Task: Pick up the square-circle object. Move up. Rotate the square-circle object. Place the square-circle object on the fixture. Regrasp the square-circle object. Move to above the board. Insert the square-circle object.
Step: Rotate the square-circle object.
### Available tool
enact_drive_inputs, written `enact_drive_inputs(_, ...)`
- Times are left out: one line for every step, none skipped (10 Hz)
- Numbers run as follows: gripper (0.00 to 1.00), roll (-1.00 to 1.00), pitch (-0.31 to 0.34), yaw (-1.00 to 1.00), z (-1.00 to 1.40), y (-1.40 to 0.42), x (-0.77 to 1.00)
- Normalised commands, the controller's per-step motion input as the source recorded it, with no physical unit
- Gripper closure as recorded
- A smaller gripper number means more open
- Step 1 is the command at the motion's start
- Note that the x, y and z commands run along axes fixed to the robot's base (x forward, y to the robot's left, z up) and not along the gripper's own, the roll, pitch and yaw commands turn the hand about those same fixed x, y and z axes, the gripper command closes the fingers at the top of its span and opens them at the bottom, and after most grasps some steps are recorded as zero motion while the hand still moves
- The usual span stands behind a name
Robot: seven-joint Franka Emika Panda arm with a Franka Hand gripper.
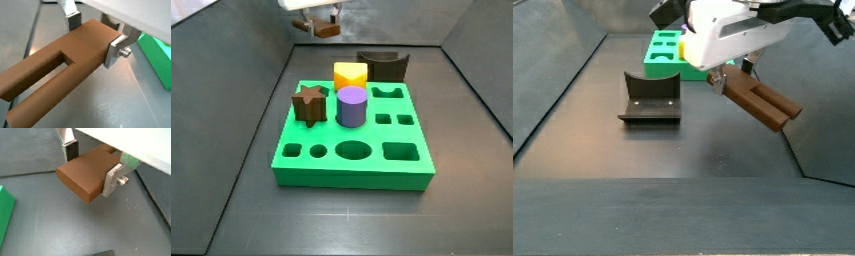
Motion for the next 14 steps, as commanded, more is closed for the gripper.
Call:
enact_drive_inputs(1.0,-0.03,-0.034,-1.0,-0.02,0.02,0.04)
enact_drive_inputs(1.0,-0.03,-0.037,-1.0,-0.02,0.02,0.04)
enact_drive_inputs(1.0,-0.04,-0.044,-1.0,-0.02,0.02,0.04)
enact_drive_inputs(1.0,-0.04,-0.049,-1.0,-0.02,0.02,0.04)
enact_drive_inputs(1.0,-0.05,-0.06,-1.0,-0.02,0.02,0.04)
enact_drive_inputs(1.0,-0.06,-0.072,-1.0,-0.02,0.02,0.04)
enact_drive_inputs(1.0,-0.07,-0.085,-0.87,-0.02,0.02,0.03)
enact_drive_inputs(1.0,-0.07,-0.085,-0.72,-0.03,0.02,0.03)
enact_drive_inputs(1.0,-0.07,-0.084,-0.44,-0.03,0.02,0.03)
enact_drive_inputs(1.0,-0.08,-0.08,-0.26,-0.03,0.02,0.03)
enact_drive_inputs(1.0,0.0,0.0,0.0,-1.0,0.0,0.0)
enact_drive_inputs(1.0,0.0,0.0,0.03,-1.0,0.0,0.0)
enact_drive_inputs(1.0,-0.01,-0.026,0.03,-1.0,0.0,0.02)
enact_drive_inputs(1.0,-0.04,-0.038,0.03,-1.0,0.0,0.03)
